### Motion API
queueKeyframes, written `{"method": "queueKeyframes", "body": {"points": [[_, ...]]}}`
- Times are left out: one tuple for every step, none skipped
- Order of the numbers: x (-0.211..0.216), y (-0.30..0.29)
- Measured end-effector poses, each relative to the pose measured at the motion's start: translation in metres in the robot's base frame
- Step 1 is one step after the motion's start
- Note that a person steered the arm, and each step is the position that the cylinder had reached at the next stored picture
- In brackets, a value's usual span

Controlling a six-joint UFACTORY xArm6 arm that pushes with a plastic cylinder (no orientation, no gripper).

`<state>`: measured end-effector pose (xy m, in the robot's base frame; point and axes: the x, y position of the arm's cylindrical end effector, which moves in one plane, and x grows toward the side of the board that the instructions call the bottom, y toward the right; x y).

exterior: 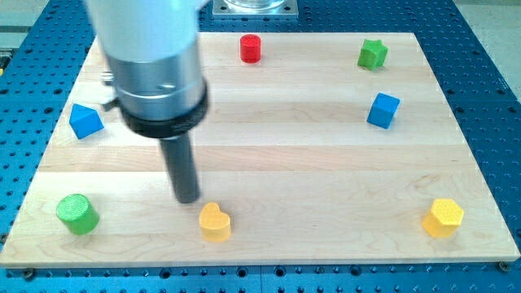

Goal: Slide the heart heart to the bottom center

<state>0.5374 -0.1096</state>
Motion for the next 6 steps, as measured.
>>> {"method": "queueKeyframes", "body": {"points": [[0.052,-0.014],[0.071,0.000],[0.047,0.001],[0.034,0.037],[0.034,0.070],[0.036,0.028]]}}
